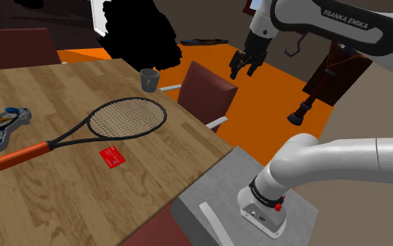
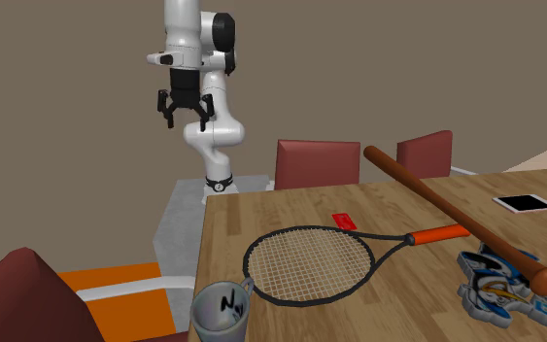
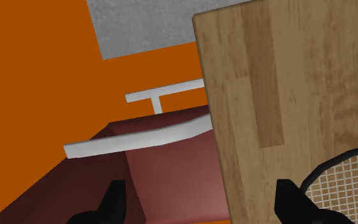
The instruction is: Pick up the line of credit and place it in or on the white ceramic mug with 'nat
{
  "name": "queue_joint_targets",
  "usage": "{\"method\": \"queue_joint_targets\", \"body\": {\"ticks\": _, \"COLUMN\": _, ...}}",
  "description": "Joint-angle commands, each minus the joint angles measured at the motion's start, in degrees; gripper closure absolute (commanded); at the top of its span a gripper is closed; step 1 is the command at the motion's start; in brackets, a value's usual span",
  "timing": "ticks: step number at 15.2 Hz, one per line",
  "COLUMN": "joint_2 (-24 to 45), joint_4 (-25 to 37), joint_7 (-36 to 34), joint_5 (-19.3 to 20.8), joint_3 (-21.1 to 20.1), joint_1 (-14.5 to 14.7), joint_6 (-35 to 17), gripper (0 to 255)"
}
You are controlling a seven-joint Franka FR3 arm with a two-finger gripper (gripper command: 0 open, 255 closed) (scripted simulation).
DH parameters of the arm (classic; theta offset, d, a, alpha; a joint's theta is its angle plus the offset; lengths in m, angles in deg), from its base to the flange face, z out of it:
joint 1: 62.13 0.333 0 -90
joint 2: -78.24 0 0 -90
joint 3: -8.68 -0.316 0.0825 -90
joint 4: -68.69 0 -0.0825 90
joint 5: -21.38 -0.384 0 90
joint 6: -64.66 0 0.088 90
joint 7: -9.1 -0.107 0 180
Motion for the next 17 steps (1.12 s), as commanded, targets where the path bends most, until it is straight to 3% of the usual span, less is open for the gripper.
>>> {"method": "queue_joint_targets", "body": {"ticks": 1, "joint_2": 0.0, "joint_4": 0.0, "joint_7": 0.0, "joint_5": 0.0, "joint_3": 0.0, "joint_1": 0.0, "joint_6": 0.0, "gripper": 0}}
{"method": "queue_joint_targets", "body": {"ticks": 9, "joint_2": -1.4, "joint_4": -10.2, "joint_7": -7.6, "joint_5": -4.7, "joint_3": -7.7, "joint_1": 4.1, "joint_6": -13.8, "gripper": 0}}
{"method": "queue_joint_targets", "body": {"ticks": 17, "joint_2": 3.1, "joint_4": -15.8, "joint_7": -15.8, "joint_5": -7.9, "joint_3": -16.9, "joint_1": 7.8, "joint_6": -29.1, "gripper": 0}}
